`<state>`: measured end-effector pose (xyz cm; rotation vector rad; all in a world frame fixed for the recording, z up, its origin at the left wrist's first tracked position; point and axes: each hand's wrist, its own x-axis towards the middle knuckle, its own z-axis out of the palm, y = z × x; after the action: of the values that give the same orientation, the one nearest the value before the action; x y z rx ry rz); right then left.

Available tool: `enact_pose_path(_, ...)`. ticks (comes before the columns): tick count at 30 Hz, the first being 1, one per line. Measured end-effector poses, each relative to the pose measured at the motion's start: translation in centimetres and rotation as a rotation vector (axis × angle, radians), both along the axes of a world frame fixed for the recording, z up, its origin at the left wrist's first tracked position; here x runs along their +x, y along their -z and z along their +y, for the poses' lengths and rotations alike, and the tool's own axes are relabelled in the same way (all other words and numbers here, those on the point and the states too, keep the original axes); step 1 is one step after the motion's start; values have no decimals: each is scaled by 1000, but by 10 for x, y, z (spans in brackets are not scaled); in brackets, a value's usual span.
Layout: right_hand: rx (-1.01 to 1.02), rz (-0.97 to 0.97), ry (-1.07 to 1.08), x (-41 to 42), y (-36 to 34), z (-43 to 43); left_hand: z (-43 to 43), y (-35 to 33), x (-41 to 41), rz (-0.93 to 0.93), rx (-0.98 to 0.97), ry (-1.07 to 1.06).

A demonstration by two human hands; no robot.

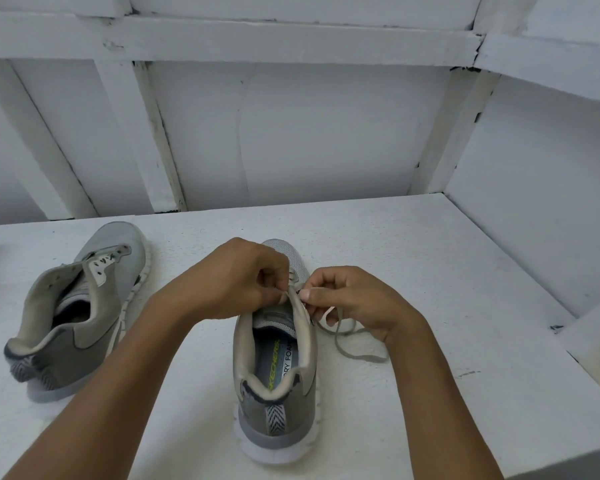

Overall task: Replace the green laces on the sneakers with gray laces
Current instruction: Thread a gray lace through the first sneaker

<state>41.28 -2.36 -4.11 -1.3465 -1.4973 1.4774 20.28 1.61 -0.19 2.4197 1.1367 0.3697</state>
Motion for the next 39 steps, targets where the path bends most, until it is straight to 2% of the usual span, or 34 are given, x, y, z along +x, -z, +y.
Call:
enact_pose_path(11,234,69,42,-2,6,3,-1,9,-2,-134,166,-80)
enact_pose_path(15,284,-14,28,-2,7,4,0,8,-4,-81,131,-62)
enact_pose_path(20,311,72,51,5,7,2,-3,5,-1,-19,62,-5)
enact_pose_path(28,351,85,25,12,13,-2,1,6,-1,22,32,-47)
enact_pose_path(34,345,61,-20,20,14,-2,1,8,-1,22,34,-95)
enact_pose_path(39,324,60,-85,25,8,-4,3,6,-5,-7,-25,-35)
